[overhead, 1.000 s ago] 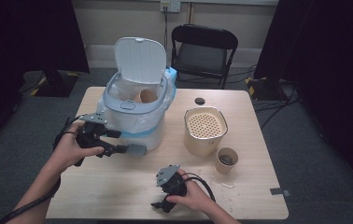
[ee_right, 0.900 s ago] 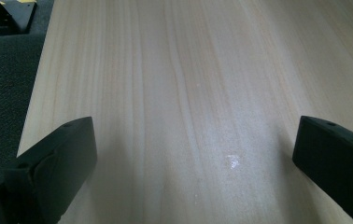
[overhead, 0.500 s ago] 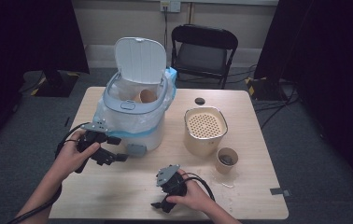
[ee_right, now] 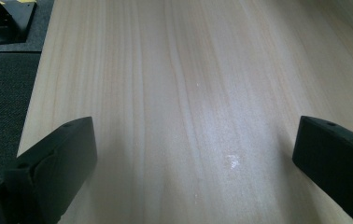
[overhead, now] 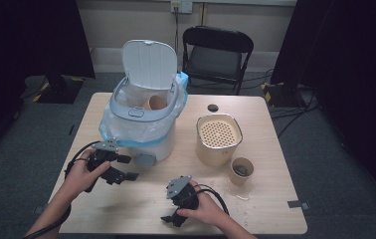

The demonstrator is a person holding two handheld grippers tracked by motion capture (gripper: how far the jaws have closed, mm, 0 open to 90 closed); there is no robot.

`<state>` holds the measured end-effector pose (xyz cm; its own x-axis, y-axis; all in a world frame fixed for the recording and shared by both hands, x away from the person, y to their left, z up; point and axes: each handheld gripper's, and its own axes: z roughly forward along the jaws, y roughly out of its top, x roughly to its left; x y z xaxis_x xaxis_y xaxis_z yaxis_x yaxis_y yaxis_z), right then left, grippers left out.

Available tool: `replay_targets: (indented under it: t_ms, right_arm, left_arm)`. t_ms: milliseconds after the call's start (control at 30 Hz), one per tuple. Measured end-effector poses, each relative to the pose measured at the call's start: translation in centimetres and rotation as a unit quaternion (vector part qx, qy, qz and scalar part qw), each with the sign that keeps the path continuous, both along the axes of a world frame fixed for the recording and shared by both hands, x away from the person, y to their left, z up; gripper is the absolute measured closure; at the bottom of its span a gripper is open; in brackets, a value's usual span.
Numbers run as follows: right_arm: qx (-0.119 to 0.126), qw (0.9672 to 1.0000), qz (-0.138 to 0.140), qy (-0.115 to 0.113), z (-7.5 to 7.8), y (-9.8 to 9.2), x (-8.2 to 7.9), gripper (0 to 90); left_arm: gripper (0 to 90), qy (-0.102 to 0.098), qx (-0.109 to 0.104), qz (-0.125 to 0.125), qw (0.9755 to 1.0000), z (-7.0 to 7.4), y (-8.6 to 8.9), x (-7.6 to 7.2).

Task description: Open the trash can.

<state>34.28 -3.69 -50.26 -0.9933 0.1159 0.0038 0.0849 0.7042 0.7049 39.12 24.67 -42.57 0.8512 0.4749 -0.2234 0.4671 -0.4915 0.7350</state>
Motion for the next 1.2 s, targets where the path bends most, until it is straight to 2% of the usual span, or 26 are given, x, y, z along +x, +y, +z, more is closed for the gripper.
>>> replay_targets:
  t_ms: [67, 333, 767, 933, 1033, 1100, 1133, 1200]
  right_arm:
    - [0.000, 1.0000, 0.000, -0.001, 0.0, 0.0, 0.0, 0.0]
    - [0.000, 1.0000, 0.000, 0.001, 0.0, 0.0, 0.0, 0.0]
    - [0.001, 1.0000, 0.001, 0.004, 0.0, 0.0, 0.1, 0.0]
    - [0.006, 1.0000, 0.000, 0.002, 0.0, -0.1, 0.2, 1.4]
    - [0.010, 0.9999, -0.003, 0.004, 0.1, -0.4, 0.3, 5.9]
    - [0.014, 0.9999, -0.008, 0.004, 0.2, -0.6, 0.4, 11.7]
    - [0.012, 0.9999, -0.008, 0.001, 0.3, -0.7, 0.5, 14.5]
    - [0.006, 0.9999, -0.010, 0.005, 0.5, -1.0, 0.6, 13.7]
  left_arm:
    - [19.3, 0.008, 0.010, -0.005, 0.9999, -0.8, 0.0, -0.1]
    - [19.7, 0.012, 0.014, -0.012, 0.9998, -3.2, 0.1, -0.4]
    - [19.7, 0.010, 0.017, -0.023, 0.9995, -4.6, 0.2, -0.5]
    - [19.6, 0.001, 0.032, -0.028, 0.9991, -5.2, 0.2, -0.6]
    - [19.6, -0.007, 0.044, -0.033, 0.9985, -5.6, 0.2, -0.7]
    - [19.7, -0.012, 0.041, -0.036, 0.9985, -5.8, 0.1, -0.8]
    - [19.6, -0.017, 0.043, -0.037, 0.9982, -5.9, 0.0, -0.9]
    - [19.6, -0.032, 0.048, -0.041, 0.9975, -6.0, 0.0, -1.0]
